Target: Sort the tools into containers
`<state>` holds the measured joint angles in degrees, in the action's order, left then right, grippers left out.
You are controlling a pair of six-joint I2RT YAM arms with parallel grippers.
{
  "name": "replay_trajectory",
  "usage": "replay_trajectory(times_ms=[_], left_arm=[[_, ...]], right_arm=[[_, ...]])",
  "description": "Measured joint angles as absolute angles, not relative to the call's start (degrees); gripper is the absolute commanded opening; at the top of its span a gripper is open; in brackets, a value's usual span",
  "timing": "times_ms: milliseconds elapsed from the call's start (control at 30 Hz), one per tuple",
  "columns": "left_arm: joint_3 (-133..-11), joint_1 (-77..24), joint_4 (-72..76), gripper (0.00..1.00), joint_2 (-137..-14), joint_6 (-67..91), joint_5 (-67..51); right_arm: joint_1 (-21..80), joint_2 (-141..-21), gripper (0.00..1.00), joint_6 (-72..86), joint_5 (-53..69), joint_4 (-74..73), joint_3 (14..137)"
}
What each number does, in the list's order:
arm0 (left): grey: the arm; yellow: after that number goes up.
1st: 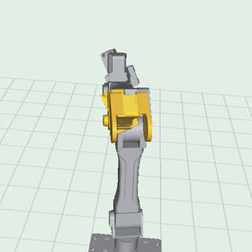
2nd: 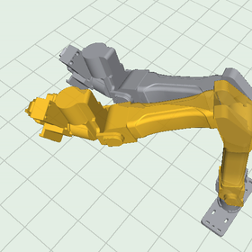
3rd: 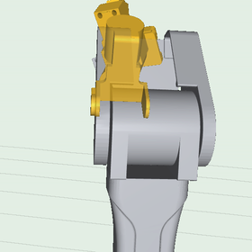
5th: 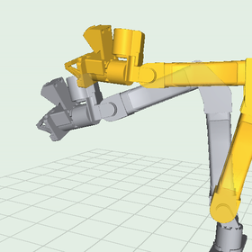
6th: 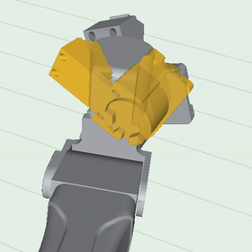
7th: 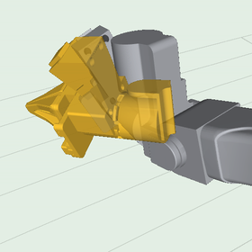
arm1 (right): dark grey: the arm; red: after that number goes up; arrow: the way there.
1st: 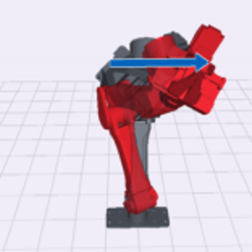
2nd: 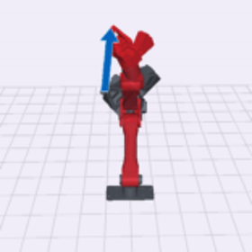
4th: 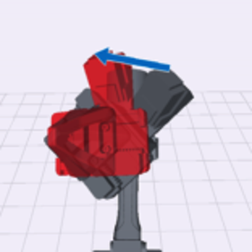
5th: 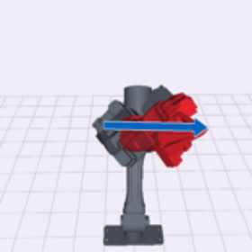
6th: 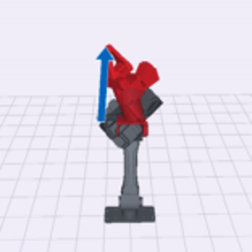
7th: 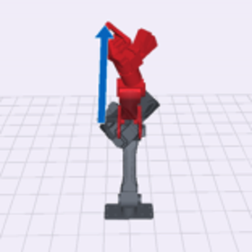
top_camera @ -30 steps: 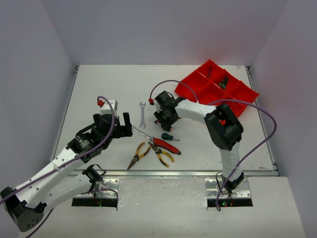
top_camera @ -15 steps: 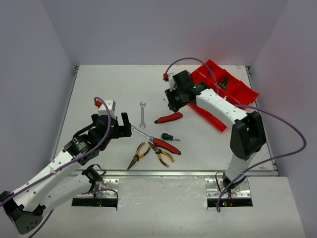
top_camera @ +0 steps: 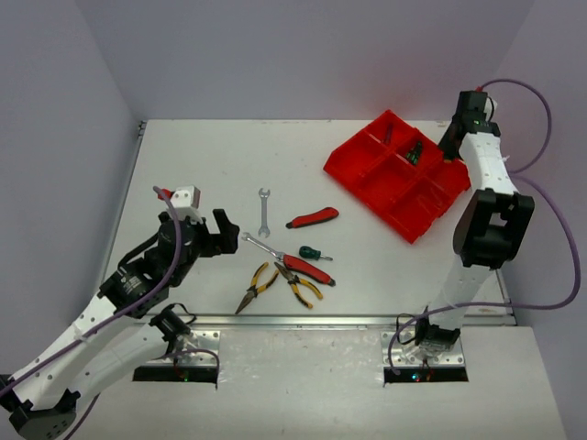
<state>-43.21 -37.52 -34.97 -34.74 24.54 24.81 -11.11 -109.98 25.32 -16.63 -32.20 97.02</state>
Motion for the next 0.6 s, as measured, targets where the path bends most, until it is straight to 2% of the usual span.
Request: replay_trajectory(times_ms=[233, 300, 533, 600], left_arm=[[-43.16, -37.52, -34.12, 1.00, -32.65, 24.00, 23.24], [-43.16, -37.52, -34.02, 1.00, -32.60, 23.96, 23.00], [-43.16, -37.52, -34.02, 1.00, -32.29, 23.79, 22.37], [-43.14, -37.52, -34.00, 1.00, -32.12, 23.79, 22.26]], right_arm=[[-9.31, -116.80, 0.05, 27.41, -24.03, -31.46, 99.96], [-9.26, -118.17, 0.12, 27.64, -25.39, -31.46, 99.96], [-9.76, -119.21, 0.12, 29.80, -28.23, -31.22, 98.78], [-9.95, -118.64, 0.17, 30.38, -28.38, -30.94, 97.04]])
